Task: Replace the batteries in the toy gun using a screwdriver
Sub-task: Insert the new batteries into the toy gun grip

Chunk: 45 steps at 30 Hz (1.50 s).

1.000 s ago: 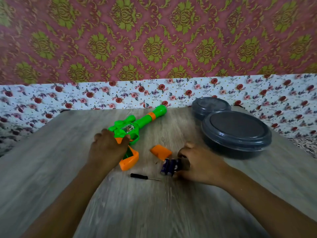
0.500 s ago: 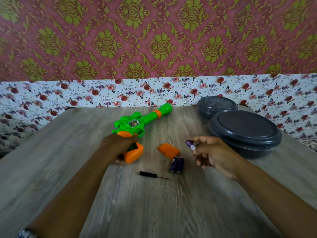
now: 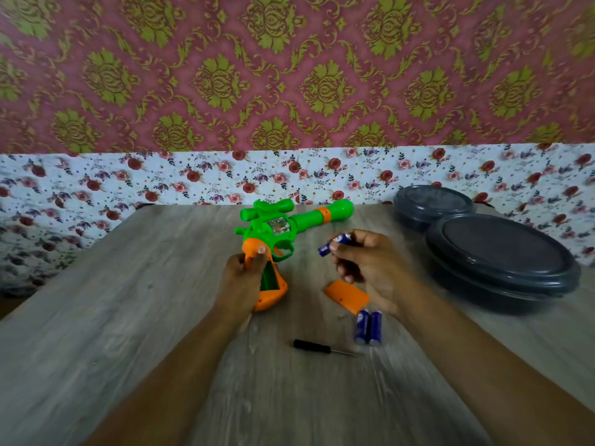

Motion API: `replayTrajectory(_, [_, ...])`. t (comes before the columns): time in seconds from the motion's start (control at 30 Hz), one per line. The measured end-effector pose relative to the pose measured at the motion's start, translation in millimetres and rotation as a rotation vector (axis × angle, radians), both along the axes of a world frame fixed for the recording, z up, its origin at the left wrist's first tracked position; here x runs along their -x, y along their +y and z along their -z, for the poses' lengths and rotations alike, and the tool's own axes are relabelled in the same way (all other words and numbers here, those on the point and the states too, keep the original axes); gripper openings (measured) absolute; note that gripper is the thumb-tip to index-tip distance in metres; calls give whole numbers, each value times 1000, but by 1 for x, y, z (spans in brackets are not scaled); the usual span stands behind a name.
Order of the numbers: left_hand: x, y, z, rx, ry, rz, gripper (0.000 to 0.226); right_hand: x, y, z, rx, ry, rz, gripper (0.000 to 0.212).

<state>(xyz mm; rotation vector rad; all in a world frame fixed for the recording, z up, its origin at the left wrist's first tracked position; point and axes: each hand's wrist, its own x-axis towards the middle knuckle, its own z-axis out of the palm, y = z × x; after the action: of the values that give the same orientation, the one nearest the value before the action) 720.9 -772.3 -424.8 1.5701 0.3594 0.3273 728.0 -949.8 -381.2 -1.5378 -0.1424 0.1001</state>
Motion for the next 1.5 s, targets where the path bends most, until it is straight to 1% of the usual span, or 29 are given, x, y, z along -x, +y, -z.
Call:
replayTrajectory(0.03, [0,1,2,20,-14,-6,51,-2,10,1,-10,-7,-18,7])
replayTrajectory(0.07, [0,0,2,54,-29,-10,52,-3,19,2,-9,-21,-38,7])
replayTrajectory(0.13, [1,-1,1,113,-72,-6,46,-4,37,6,28,-77,-71,14])
replayTrajectory(0.2, [3,-3,4,138,-94,16,47,-4,50,15,115,-176,-68,20])
replayTrajectory(0.3, [-2,-3,15,116,-112,22,46,-4,57,30,235,-363,9,25])
replayTrajectory(0.4, [-2,-4,14,74,-103,8,57,-5,57,38,230,-455,82,29])
replayTrajectory(0.43, [0,-4,11,49,-105,10,56,-5,58,39,229,-479,95,30])
replayTrajectory(0.53, [-2,-3,10,-13,-105,6,42,0,61,41,303,-563,130,35])
replayTrajectory(0.63, [-3,-3,12,-52,-136,1,36,-1,62,47,328,-598,149,27])
replayTrajectory(0.77, [-1,-4,13,-98,-178,16,31,-1,62,48,395,-656,133,10])
replayTrajectory(0.9, [2,-5,11,-130,-176,27,30,3,61,49,511,-753,134,26])
replayTrajectory(1.0, [3,-5,10,-140,-169,18,28,6,59,45,548,-806,144,24])
replayTrajectory(1.07, [3,-5,11,-155,-155,7,31,9,59,43,579,-807,127,24])
replayTrajectory(1.17, [3,-6,11,-197,-168,7,38,11,62,41,643,-804,100,30])
replayTrajectory(1.37, [3,-6,10,-194,-148,15,37,12,63,41,724,-823,65,39])
replayTrajectory(1.5, [3,-6,12,-214,-150,18,40,11,64,44,808,-816,26,40])
